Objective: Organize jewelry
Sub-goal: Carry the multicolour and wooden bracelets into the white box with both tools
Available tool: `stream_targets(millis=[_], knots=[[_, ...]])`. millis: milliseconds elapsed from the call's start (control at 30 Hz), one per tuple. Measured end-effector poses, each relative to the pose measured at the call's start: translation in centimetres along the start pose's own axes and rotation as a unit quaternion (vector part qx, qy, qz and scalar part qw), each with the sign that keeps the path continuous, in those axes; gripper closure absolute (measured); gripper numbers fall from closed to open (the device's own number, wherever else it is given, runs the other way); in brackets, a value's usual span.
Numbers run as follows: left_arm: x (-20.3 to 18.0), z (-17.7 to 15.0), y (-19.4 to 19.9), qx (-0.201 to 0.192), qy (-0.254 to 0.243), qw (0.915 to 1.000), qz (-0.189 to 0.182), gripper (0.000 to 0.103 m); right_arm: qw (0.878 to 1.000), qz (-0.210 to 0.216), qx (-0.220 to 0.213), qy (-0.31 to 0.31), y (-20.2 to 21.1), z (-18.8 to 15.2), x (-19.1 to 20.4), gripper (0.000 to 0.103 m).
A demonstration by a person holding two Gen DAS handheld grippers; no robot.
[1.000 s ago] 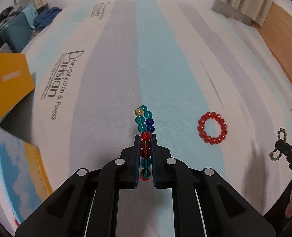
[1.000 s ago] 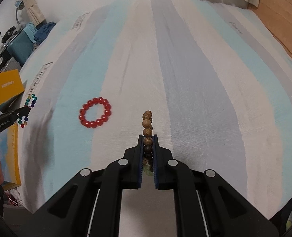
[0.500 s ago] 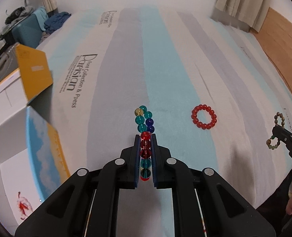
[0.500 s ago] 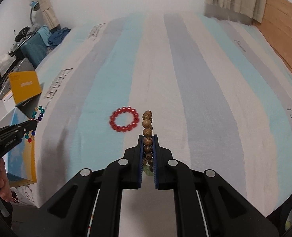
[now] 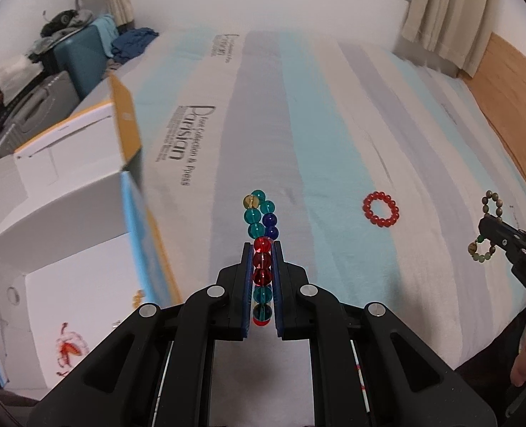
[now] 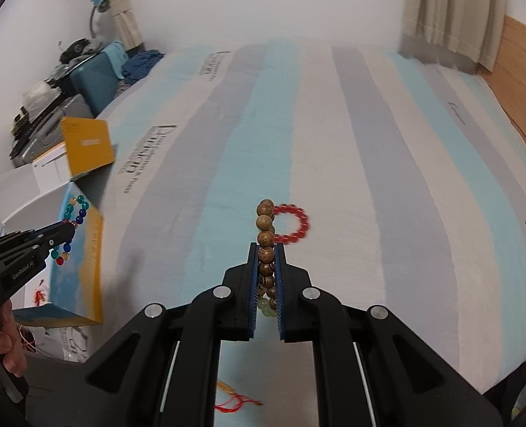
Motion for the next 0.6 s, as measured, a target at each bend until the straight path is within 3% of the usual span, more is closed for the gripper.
stream_targets(millis=[600], knots=[[12.4,-3.5,7.7,-0.026,0.066,0.9959,0.057,0.094,0.994,0.07,-0.017,0.083,2.4,0.1,15.6,0.096]])
Point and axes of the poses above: each gripper's, at about its wrist camera, not at the fingertips, and y roughly against the way its jaws point, x to its left, z to its top, the point moved 1 cm from there along -y, roughly the way its jaws point, and after that the axes turned 2 degrees about -z, right-handed, at the moved point
